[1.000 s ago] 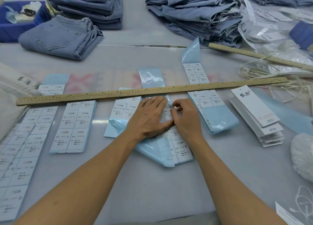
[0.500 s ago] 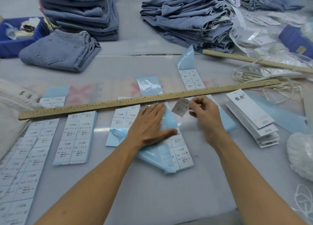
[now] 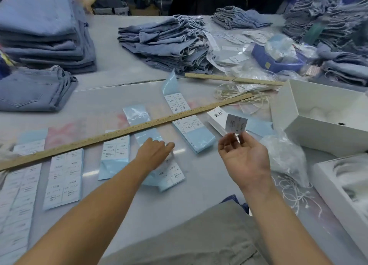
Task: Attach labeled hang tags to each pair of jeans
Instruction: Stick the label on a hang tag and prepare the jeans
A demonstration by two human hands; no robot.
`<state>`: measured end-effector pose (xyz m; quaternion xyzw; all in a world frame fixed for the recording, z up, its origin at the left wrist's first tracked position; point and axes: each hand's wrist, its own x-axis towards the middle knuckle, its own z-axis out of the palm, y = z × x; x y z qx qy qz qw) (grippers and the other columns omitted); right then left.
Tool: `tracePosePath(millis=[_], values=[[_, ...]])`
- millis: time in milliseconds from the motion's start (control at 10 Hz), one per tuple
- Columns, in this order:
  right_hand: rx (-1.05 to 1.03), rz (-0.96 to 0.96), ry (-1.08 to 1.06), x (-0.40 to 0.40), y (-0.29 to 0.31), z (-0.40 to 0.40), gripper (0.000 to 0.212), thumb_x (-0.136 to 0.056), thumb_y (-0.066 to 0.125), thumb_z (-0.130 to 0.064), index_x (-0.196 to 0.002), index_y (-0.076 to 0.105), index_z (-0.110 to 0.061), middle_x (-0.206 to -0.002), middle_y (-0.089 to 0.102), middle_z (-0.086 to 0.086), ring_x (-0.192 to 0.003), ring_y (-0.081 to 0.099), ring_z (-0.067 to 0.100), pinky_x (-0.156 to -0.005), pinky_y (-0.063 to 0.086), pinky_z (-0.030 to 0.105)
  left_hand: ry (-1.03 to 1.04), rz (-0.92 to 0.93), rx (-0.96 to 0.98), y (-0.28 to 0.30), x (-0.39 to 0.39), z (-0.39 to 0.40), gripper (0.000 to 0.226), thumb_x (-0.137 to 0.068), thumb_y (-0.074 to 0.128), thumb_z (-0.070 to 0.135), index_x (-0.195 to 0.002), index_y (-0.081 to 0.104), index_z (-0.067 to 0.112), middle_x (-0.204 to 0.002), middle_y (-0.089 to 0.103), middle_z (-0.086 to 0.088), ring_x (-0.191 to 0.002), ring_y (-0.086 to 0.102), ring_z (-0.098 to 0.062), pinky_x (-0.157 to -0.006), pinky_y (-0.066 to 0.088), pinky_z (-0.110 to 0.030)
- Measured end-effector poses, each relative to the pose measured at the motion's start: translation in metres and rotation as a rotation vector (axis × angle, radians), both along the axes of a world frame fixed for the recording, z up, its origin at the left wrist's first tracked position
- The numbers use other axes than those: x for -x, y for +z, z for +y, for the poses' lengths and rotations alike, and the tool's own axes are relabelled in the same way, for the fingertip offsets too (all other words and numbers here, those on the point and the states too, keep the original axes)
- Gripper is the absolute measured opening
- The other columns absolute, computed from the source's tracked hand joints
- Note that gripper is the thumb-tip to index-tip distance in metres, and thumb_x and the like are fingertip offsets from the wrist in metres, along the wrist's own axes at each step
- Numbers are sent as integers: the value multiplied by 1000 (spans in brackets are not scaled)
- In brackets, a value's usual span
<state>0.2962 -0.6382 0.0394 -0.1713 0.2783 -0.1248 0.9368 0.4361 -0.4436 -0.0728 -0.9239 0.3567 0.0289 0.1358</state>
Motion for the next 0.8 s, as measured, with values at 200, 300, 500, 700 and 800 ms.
tracePosePath(millis=[200,300,500,700,800], values=[[176,-37,-146,2,7,-4,22,-103,50,-16,-118,61,-4,-101,60,10,-83,58,18,-68,56,29,800,1154,1518,100,119,-85,34,-108,40,43,-110,63,18,-94,74,2,-89,71,-15,-82,58,-37],[758,150,-154,3,0,1,9,-103,51,-10,-96,52,-16,-96,61,9,-82,62,18,-63,56,26,979,1542,1693,123,199,-119,38,-107,45,33,-102,70,5,-88,75,-7,-84,69,-22,-75,56,-36],[1300,304,59,48,-1,-61,15,-98,60,-13,-89,56,-22,-90,68,6,-81,65,19,-70,54,34,616,710,1620,112,192,-92,20,-102,59,17,-119,64,28,-93,72,6,-82,70,-12,-70,61,-29],[1296,188,327,110,-8,-71,11,-95,68,-11,-91,61,-18,-72,68,-2,-60,60,8,-57,49,19,318,626,1264,98,177,-128,7,-93,72,30,-99,71,29,-92,69,19,-84,62,2,-69,45,-7],[1254,209,309,124,-3,-76,16,-94,71,-17,-97,62,-30,-83,71,-5,-63,62,12,-59,51,22,305,616,1351,92,188,-139,8,-92,74,22,-86,76,27,-79,72,17,-81,64,7,-66,45,-5]])
